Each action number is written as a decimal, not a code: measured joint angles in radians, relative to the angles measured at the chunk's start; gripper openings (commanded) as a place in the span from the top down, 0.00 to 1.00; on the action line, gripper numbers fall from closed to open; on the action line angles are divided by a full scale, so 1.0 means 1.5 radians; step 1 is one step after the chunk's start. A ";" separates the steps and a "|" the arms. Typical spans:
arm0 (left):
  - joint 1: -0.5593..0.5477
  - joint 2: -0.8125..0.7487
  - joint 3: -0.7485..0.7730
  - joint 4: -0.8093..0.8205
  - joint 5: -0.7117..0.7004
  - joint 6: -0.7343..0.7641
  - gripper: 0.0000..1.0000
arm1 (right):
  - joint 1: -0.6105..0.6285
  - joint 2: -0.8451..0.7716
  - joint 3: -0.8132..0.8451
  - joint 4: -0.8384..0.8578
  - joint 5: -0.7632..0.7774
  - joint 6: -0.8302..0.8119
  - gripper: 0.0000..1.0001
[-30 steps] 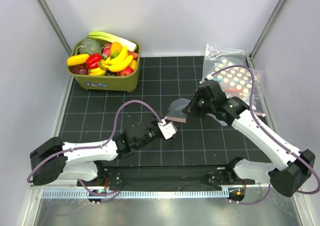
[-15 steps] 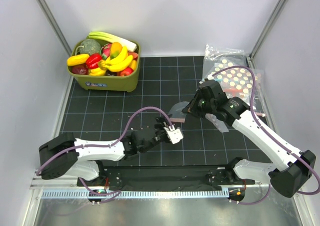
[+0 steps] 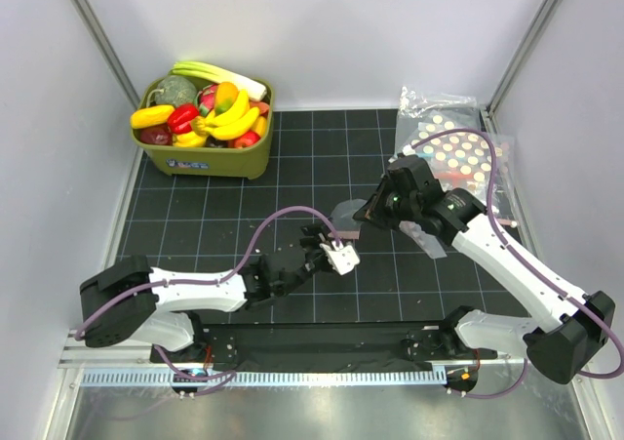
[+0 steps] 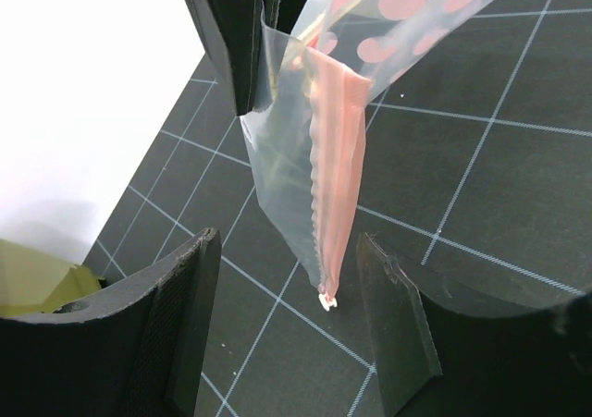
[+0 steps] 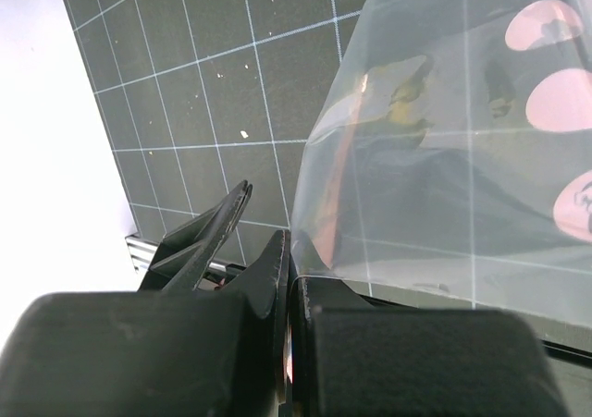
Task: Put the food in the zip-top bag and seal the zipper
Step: Pick up the zipper food storage bag at the center of the board.
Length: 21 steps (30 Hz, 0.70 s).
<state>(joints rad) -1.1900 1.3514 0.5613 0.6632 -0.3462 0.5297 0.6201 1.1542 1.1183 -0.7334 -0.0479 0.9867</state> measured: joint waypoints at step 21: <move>0.000 0.041 0.010 0.039 -0.059 0.009 0.38 | 0.000 0.008 -0.001 0.004 -0.005 0.006 0.99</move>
<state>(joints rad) -1.1900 1.4124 0.5758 0.7219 -0.4351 0.5434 0.6201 1.1660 1.1175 -0.7273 -0.0559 0.9955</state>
